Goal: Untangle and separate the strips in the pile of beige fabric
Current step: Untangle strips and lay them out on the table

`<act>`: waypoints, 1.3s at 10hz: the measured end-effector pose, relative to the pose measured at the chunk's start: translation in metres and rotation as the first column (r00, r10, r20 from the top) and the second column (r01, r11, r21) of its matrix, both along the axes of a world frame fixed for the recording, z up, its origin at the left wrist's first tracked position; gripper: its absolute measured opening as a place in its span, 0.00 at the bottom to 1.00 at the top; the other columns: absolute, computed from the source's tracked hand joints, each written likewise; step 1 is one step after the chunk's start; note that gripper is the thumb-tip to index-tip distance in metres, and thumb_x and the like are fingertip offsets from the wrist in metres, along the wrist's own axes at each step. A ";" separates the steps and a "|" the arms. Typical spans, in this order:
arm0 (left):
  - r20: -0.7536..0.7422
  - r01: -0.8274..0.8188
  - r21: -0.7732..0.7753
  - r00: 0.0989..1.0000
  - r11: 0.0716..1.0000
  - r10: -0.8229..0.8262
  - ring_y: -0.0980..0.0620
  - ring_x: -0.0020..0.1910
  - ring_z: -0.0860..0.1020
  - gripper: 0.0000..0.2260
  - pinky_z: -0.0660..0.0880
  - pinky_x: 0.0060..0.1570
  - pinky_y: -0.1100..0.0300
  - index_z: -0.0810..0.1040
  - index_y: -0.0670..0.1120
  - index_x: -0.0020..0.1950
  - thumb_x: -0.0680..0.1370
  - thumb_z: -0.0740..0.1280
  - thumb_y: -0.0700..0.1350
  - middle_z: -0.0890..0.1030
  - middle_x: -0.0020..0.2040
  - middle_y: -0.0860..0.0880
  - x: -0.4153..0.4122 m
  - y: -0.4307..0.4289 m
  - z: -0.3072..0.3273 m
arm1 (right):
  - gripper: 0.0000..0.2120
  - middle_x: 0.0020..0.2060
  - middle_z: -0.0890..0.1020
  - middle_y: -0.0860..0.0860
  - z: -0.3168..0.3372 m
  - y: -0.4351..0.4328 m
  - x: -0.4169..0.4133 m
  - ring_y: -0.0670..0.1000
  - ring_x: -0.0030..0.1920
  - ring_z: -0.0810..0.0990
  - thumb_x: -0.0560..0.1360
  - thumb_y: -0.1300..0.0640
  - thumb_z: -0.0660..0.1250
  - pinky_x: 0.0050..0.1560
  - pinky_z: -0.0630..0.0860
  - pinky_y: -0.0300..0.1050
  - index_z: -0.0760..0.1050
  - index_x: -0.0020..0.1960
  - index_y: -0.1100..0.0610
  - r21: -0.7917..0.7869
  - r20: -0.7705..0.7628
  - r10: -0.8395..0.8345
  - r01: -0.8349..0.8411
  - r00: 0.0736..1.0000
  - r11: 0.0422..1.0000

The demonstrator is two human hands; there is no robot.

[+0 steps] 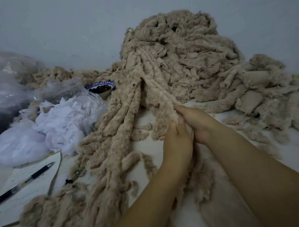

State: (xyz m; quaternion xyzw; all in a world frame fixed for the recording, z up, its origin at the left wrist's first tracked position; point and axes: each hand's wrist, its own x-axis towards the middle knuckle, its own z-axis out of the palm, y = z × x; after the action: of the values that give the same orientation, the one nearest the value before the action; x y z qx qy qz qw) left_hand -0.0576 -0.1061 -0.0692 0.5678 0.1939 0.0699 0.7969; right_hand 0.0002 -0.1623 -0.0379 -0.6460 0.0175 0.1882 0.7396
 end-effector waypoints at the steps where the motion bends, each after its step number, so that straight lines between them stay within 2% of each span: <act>1: 0.066 0.018 -0.039 0.998 0.999 -0.015 0.54 0.43 0.75 0.11 0.67 0.34 0.79 0.76 0.43 0.59 0.84 0.58 0.47 0.75 0.43 0.57 -0.003 0.008 0.008 | 0.19 0.51 0.85 0.56 -0.003 0.002 0.006 0.54 0.49 0.84 0.83 0.47 0.59 0.47 0.80 0.45 0.79 0.61 0.59 -0.035 0.058 -0.209 0.211 0.976 0.977; 2: 0.088 -0.094 -0.237 0.989 0.967 0.118 0.41 0.50 0.80 0.12 0.77 0.51 0.54 0.78 0.39 0.53 0.81 0.60 0.45 0.82 0.49 0.44 0.008 0.020 0.018 | 0.25 0.57 0.80 0.47 -0.011 0.001 -0.010 0.48 0.54 0.79 0.83 0.41 0.52 0.55 0.76 0.45 0.75 0.68 0.54 -0.202 0.359 -0.246 0.332 0.900 0.921; 3: -0.084 -0.147 -0.329 0.989 0.933 0.126 0.45 0.36 0.78 0.12 0.77 0.41 0.53 0.76 0.42 0.40 0.80 0.60 0.43 0.80 0.38 0.42 0.020 0.046 0.020 | 0.21 0.48 0.78 0.41 -0.022 -0.009 -0.029 0.33 0.43 0.76 0.82 0.38 0.51 0.43 0.71 0.29 0.73 0.68 0.44 -0.204 0.440 -0.192 0.306 0.877 0.930; 4: -0.096 0.053 -0.221 0.993 0.974 -0.075 0.46 0.42 0.84 0.24 0.81 0.44 0.53 0.82 0.43 0.49 0.80 0.60 0.63 0.86 0.44 0.44 0.025 0.053 0.027 | 0.27 0.52 0.79 0.44 -0.030 -0.018 -0.040 0.39 0.51 0.77 0.83 0.39 0.50 0.49 0.70 0.29 0.76 0.68 0.54 -0.272 0.458 -0.120 0.267 0.881 0.925; 5: -0.062 0.156 0.005 0.986 0.988 -0.156 0.49 0.42 0.84 0.19 0.80 0.38 0.60 0.82 0.43 0.59 0.77 0.70 0.56 0.86 0.46 0.46 0.034 0.044 0.033 | 0.21 0.41 0.77 0.40 -0.036 -0.015 -0.052 0.31 0.40 0.76 0.84 0.43 0.51 0.38 0.67 0.21 0.80 0.55 0.52 -0.342 0.540 -0.010 0.230 0.842 0.911; 6: -0.047 -0.020 0.207 0.998 0.978 0.030 0.48 0.44 0.82 0.13 0.80 0.41 0.58 0.80 0.42 0.58 0.80 0.64 0.49 0.83 0.46 0.46 0.047 0.041 0.029 | 0.19 0.50 0.76 0.39 -0.038 -0.013 -0.058 0.37 0.49 0.74 0.84 0.47 0.52 0.41 0.63 0.16 0.79 0.62 0.52 -0.353 0.609 -0.023 0.296 0.793 0.888; 7: -0.016 -0.173 0.119 0.984 0.978 0.176 0.47 0.42 0.78 0.13 0.78 0.50 0.52 0.79 0.42 0.51 0.83 0.58 0.47 0.79 0.45 0.46 0.057 0.056 0.023 | 0.22 0.52 0.75 0.40 -0.037 -0.016 -0.059 0.30 0.49 0.70 0.84 0.49 0.52 0.44 0.60 0.14 0.74 0.69 0.60 -0.287 0.646 -0.098 0.360 0.757 0.888; 8: -0.098 -0.258 -0.149 0.965 0.955 0.245 0.51 0.21 0.64 0.14 0.68 0.26 0.61 0.69 0.47 0.38 0.83 0.55 0.42 0.66 0.26 0.49 0.055 0.095 0.020 | 0.23 0.65 0.78 0.49 -0.036 -0.031 -0.050 0.37 0.63 0.73 0.85 0.48 0.51 0.57 0.63 0.23 0.71 0.73 0.57 -0.188 0.589 -0.222 0.399 0.777 0.897; 9: -0.111 -0.112 -0.127 0.989 0.986 0.099 0.56 0.16 0.57 0.16 0.57 0.18 0.68 0.69 0.46 0.38 0.84 0.53 0.48 0.63 0.21 0.52 0.050 0.111 0.014 | 0.24 0.66 0.77 0.51 -0.034 -0.040 -0.039 0.40 0.65 0.74 0.84 0.45 0.51 0.61 0.67 0.31 0.68 0.75 0.57 -0.139 0.528 -0.246 0.369 0.813 0.919; 10: -0.107 0.222 0.026 0.970 0.975 -0.218 0.55 0.30 0.77 0.29 0.75 0.31 0.61 0.80 0.42 0.52 0.77 0.60 0.68 0.81 0.34 0.50 0.039 0.081 0.019 | 0.20 0.62 0.69 0.50 -0.035 -0.028 -0.040 0.43 0.62 0.66 0.84 0.48 0.54 0.58 0.72 0.36 0.72 0.67 0.59 -0.212 0.523 -0.123 0.268 0.843 0.940; 11: -0.066 0.307 0.133 0.951 0.942 -0.301 0.52 0.52 0.84 0.25 0.79 0.53 0.57 0.81 0.45 0.61 0.74 0.71 0.62 0.86 0.52 0.50 0.041 0.054 0.021 | 0.14 0.30 0.66 0.37 -0.043 -0.022 -0.040 0.42 0.29 0.72 0.83 0.50 0.57 0.30 0.68 0.36 0.67 0.40 0.52 -0.281 0.518 -0.078 0.256 0.852 0.925; 12: -0.030 0.214 0.017 0.976 0.977 -0.214 0.49 0.48 0.85 0.16 0.81 0.45 0.58 0.81 0.41 0.60 0.78 0.70 0.50 0.86 0.49 0.46 0.051 0.046 0.026 | 0.12 0.35 0.72 0.48 -0.044 -0.026 -0.036 0.46 0.34 0.71 0.80 0.49 0.59 0.37 0.70 0.45 0.66 0.40 0.54 -0.194 0.432 -0.131 0.234 0.892 0.953; 13: -0.057 0.256 -0.091 0.963 0.962 -0.262 0.47 0.47 0.85 0.13 0.80 0.41 0.58 0.83 0.41 0.57 0.79 0.69 0.48 0.86 0.48 0.44 0.047 0.040 0.029 | 0.20 0.56 0.81 0.52 -0.037 -0.021 -0.028 0.51 0.51 0.83 0.78 0.42 0.64 0.55 0.80 0.53 0.74 0.63 0.53 0.135 0.177 -0.153 0.130 0.972 0.982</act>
State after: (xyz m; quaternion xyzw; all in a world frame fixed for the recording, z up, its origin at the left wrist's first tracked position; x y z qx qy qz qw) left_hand -0.0109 -0.0656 -0.0403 0.5570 0.1477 -0.0625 0.8149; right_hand -0.0276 -0.1836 -0.0747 -0.6113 -0.0173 0.0741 0.7877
